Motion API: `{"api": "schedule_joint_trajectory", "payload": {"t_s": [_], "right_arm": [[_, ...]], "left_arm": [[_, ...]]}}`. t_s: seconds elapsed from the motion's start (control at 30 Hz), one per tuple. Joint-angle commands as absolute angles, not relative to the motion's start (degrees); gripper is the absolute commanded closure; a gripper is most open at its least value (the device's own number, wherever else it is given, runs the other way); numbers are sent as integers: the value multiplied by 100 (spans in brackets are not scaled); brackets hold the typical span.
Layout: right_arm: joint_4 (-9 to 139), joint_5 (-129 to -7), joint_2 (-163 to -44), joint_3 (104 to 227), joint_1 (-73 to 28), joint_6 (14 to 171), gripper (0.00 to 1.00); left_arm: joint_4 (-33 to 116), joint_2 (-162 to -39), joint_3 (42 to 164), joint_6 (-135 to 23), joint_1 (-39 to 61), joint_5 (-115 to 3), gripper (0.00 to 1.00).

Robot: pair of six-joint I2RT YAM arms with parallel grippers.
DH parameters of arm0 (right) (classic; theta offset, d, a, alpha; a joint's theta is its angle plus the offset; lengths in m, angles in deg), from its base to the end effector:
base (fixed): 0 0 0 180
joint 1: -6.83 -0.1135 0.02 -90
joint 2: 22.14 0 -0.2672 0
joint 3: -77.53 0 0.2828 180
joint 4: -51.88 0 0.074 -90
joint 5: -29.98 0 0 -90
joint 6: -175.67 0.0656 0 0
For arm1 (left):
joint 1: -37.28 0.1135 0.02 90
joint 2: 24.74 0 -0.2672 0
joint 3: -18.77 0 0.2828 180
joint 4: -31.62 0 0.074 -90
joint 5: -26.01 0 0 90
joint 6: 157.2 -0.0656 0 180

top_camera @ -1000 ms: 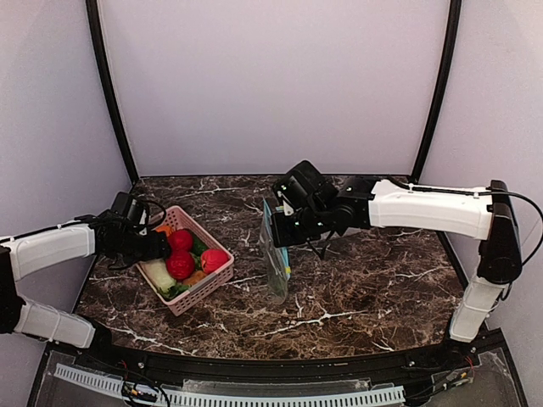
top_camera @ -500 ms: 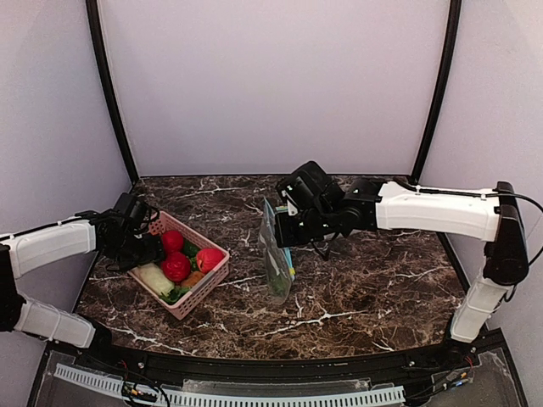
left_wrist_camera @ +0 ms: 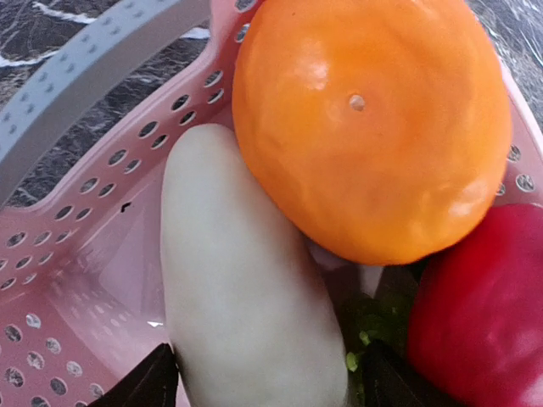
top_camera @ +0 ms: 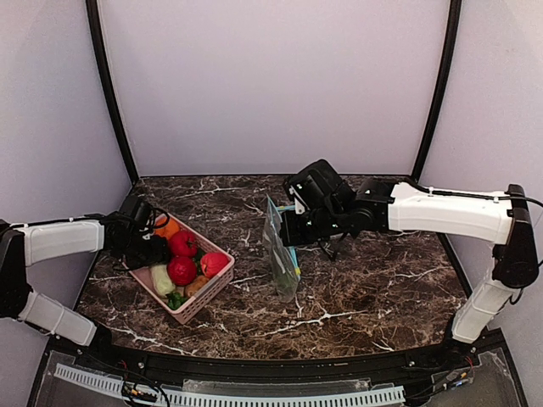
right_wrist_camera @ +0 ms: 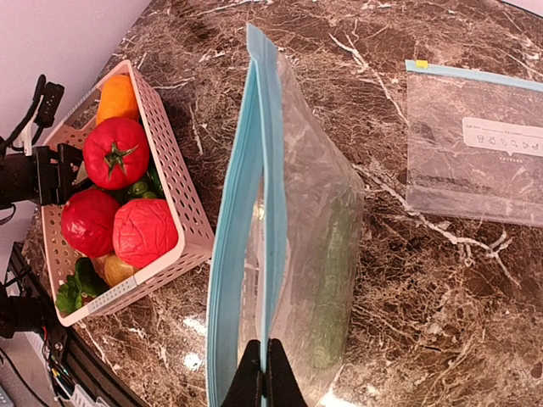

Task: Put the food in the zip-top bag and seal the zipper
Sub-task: Adjust the fake vegetable in the bin.

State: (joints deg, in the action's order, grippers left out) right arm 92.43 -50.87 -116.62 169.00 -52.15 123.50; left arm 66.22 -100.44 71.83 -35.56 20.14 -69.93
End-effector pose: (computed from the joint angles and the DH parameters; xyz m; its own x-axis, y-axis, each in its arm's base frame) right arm 0.2274 0.3578 0.2694 -0.7630 -0.0938 -0.6396 -0.4036 0.8421 0.3579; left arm 0.2795 -0.0791 0.1465 -0.8098 -0.2963 -0.5063 -0.2176 0.9532 -0.2098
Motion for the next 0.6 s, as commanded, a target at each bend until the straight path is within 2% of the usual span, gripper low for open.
{"api": "schedule_joint_trajectory", "payload": {"t_s": [0.0, 0.13, 0.3, 0.4, 0.57], "right_arm": [[9094, -4982, -11580, 16858, -5252, 12405, 100], [9098, -5009, -11631, 16914, -5260, 12400, 100], [9129, -5000, -11662, 16988, -5276, 12400, 100], [9127, -5010, -11670, 17031, -5279, 12371, 100], [9173, -5001, -11697, 17108, -5277, 12317, 100]], "left_arm": [[6285, -10136, 7056, -4224, 1971, -6040, 29], [6466, -10439, 7378, -4619, 1970, -5747, 33], [6880, -10481, 7497, -4548, 1971, -6069, 33], [7009, -10356, 7449, -4352, 1971, -6277, 41], [7239, -9938, 7329, -4054, 1968, -6417, 43]]}}
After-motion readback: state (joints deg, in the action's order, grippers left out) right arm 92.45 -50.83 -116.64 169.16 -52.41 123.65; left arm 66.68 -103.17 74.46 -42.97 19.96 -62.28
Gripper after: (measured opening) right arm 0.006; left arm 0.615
